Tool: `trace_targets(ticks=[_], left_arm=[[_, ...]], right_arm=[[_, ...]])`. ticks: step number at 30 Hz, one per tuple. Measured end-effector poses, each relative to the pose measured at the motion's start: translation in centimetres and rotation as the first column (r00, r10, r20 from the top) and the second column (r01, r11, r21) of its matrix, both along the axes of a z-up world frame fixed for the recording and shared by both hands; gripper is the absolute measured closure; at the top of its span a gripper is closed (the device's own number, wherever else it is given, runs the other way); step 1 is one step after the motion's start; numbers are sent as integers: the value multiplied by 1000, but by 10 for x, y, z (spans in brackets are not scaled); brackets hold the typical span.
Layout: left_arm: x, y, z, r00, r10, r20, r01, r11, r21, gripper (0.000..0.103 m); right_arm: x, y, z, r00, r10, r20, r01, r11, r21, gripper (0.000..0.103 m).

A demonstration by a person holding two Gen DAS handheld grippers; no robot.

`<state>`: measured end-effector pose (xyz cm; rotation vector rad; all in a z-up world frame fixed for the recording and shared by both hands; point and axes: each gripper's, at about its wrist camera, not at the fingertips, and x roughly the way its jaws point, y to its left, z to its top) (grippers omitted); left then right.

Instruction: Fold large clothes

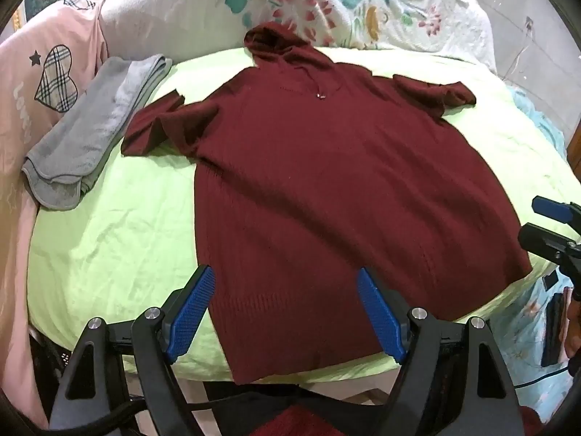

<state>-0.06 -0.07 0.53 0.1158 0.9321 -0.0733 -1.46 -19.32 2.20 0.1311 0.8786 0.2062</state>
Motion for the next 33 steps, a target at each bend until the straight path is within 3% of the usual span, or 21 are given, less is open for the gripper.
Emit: trace_targets(ticks=[14,25,33], left_arm=[[0,-3,0,1000,-12,-5,12,1000,10,22],[-1,-4,0,1000,-10,3,10,1000,7,21],[0,-3,-2,1000,-14,-12,14,1000,-20,21]], right_arm=[[2,3,-2,1000,0,-10,0,1000,-1,0],[4,0,-7,993,-9,-120,12,1000,26,0],[5,-3,-7,993,-19,-118,23,999,35,0]])
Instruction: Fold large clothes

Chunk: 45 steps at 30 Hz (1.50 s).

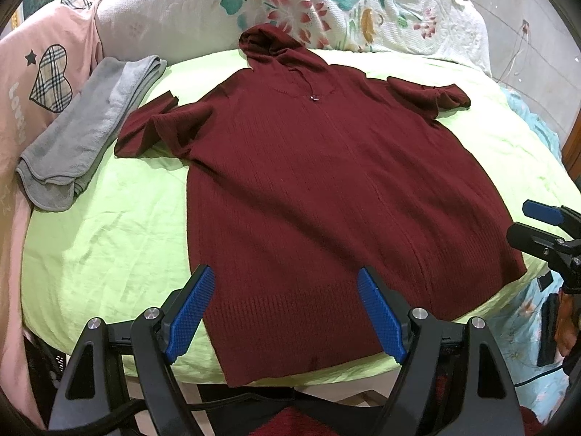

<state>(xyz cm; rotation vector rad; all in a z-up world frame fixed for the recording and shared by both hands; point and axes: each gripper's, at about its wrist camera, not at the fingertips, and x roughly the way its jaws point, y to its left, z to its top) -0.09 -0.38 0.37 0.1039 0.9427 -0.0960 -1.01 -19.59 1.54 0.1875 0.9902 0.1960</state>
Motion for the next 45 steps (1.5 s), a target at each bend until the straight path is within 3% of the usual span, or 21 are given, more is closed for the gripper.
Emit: trace_targets(ticks=[5,10,17,33,41,45], left_arm=[[1,-1,-2,1000,-2,-2,2,1000,11,21],[5,0,-4,1000,0,-24,-1,1000,-29,21],[10,-1,-9,999,-1,-38,0,999,-34,21],[35,-2,-27,998,-1,-56,-1,1000,-25,21],[60,-3,-29,999,-9,-49,9,1000,2,21],[79,0,-25,999,11,-51,-11,1000,8,21]], right_arm=[[1,-2,0,1000,-3,6,3,1000,19,0],[3,-4,-1,1000,-8,3,8,999,39,0],[6,-7,-5,1000,-22,-3,22,1000,-22,0],[29,-31,-17,997,-69,23,68,997,33,1],[66,-69,-11,991,-124,46,123,992,39,27],[105,-100,12,978,-164,131,167,986,-10,29]])
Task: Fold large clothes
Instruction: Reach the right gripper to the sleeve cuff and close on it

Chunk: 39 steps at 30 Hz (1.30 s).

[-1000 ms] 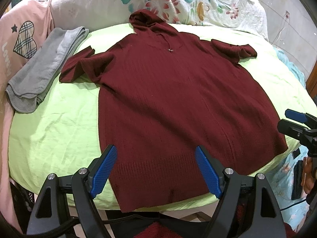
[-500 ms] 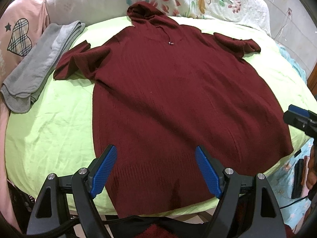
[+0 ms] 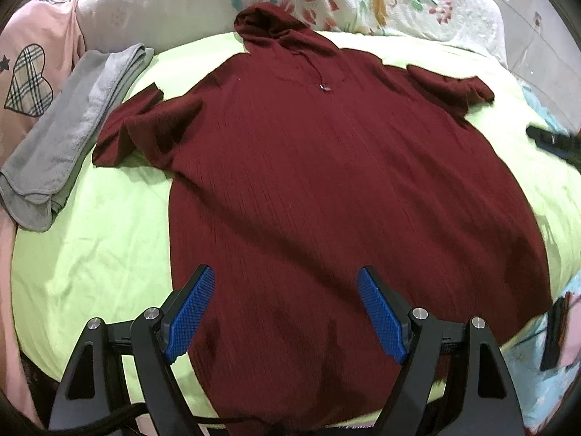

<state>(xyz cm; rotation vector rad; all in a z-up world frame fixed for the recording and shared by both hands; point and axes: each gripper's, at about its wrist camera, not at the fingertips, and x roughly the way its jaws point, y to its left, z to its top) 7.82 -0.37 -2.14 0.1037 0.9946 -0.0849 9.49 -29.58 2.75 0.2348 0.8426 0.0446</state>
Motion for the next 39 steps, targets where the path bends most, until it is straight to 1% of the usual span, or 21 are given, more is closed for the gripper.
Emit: trace_targets(ticks=[2,6,8,11,13,16,18,19,20,21,23,26,29,31,32,34,35,36,37,38,39], left_arm=[[8,2,0,1000,9,-12,-9,1000,-6,21],[18,-3,-8,999,-4,-43,4,1000,7,21],[22,-6,-14,998,-14,-59,15,1000,19,20],[30,-8,-23,996,-19,-86,20,1000,12,20],[36,-10,-28,995,-19,-101,20,1000,5,20],[44,-11,-31,995,-21,-100,19,1000,-18,20],[50,-10,-35,994,-17,-109,14,1000,-27,20],[53,-10,-38,993,-14,-118,10,1000,-28,20],[55,-9,-40,992,-12,-123,8,1000,-29,20],[57,-8,-42,992,-10,-127,6,1000,-31,20],[61,-6,-44,991,-5,-133,0,999,-39,20],[64,-2,-45,991,4,-135,-12,998,-62,20],[66,1,-44,992,11,-129,-22,996,-84,20],[67,4,-41,993,16,-119,-27,996,-89,20],[68,6,-40,993,19,-114,-30,995,-91,20],[70,11,-35,994,28,-104,-39,994,-104,20],[70,14,-32,995,32,-97,-43,992,-115,20],[70,17,-27,996,36,-87,-48,990,-133,20],[69,21,-22,997,41,-70,-51,987,-154,20],[69,25,-19,997,45,-57,-54,984,-168,20],[69,31,-15,997,58,-42,-64,981,-183,18]], right_arm=[[21,-15,9,999,-10,47,10,1000,1,30],[80,-43,15,996,-12,85,18,997,-76,31],[105,-56,12,996,-16,91,25,996,-91,36],[146,-69,-3,998,-11,61,21,987,-158,38],[175,-70,-23,1000,31,2,-29,975,-221,38],[200,-74,-50,996,49,-76,-70,950,-304,38],[207,-82,-59,995,32,-97,-63,937,-344,38],[212,-85,-64,994,18,-112,-59,924,-377,42],[213,-89,-65,993,8,-119,-56,914,-403,63],[217,-93,-69,992,-8,-128,-46,911,-410,96],[219,-103,-68,989,-40,-143,-13,937,-350,97],[209,-98,-48,996,-47,-81,23,963,-268,97],[196,-80,-24,1000,-10,-17,9,998,-63,97],[190,-56,-11,999,30,16,-31,997,69,97],[188,-45,-8,998,48,28,-51,993,109,97],[185,-6,-3,992,107,67,-120,968,221,97],[186,6,-3,990,122,73,-137,958,253,97],[187,24,-4,986,147,80,-165,939,303,97],[190,47,-9,980,180,83,-198,907,372,97],[191,60,-12,977,197,81,-213,889,406,97],[195,83,-20,971,226,74,-235,856,461,97]])
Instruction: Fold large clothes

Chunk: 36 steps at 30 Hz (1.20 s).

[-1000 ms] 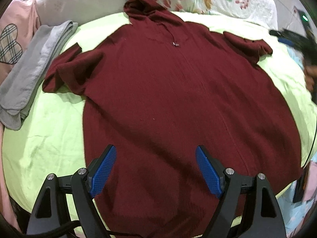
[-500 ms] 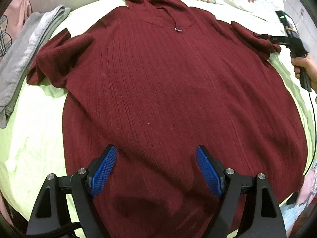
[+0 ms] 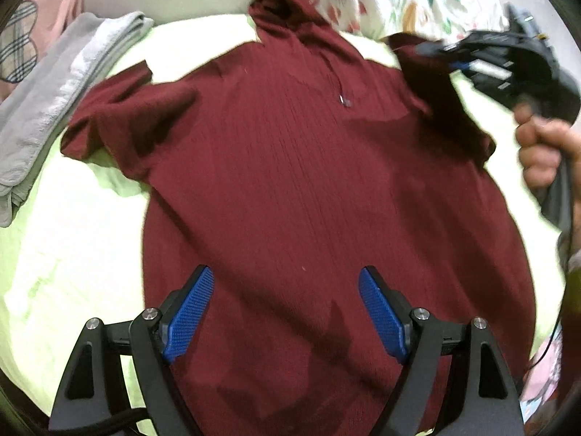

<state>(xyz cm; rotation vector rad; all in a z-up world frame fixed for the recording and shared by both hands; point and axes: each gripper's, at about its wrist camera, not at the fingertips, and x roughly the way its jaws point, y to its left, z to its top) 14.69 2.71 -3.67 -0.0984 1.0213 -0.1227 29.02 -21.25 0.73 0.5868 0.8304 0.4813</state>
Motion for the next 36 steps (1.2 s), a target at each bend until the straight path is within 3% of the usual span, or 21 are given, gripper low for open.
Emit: trace_targets(ticks=[4,8,11,12,14,17,23,26,28,29,30,32,36], left_arm=[[5,19,4,999,50,14,-50,998,-31,18],[12,36,6,996,88,19,-87,995,-56,18],[21,45,4,995,96,24,-95,993,-69,18],[27,47,3,995,97,19,-95,992,-78,18],[38,49,-1,996,89,12,-88,992,-95,18],[63,47,-6,997,71,-4,-71,990,-125,18],[117,38,-22,997,57,-58,-66,984,-168,21],[139,35,-32,996,43,-81,-59,976,-208,32],[151,32,-39,995,45,-94,-64,975,-211,63],[153,31,-40,995,45,-87,-63,975,-211,70],[155,30,-42,996,43,-79,-59,974,-220,88],[157,29,-42,997,45,-64,-59,971,-232,93],[144,33,-18,994,91,60,-81,985,-154,95]], right_arm=[[11,65,-30,994,77,-73,-64,984,164,97],[23,113,-56,983,140,-122,-112,970,218,97],[30,129,-68,973,168,-160,-130,966,223,87],[32,130,-73,968,168,-184,-123,965,232,76],[27,125,-74,967,174,-186,-120,955,270,65],[14,106,-62,981,133,-138,-97,966,241,64],[-34,26,-28,998,-26,-53,36,983,180,64],[-61,-6,-20,994,-105,-35,109,982,153,64],[-76,-22,-17,987,-156,-33,159,977,142,63],[-81,-26,-17,984,-175,-34,178,975,136,63],[-87,-34,-17,980,-193,-38,196,972,128,63],[-94,-48,-18,969,-239,-55,244,964,101,63],[-100,-83,-16,947,-316,-49,318,948,20,63]])
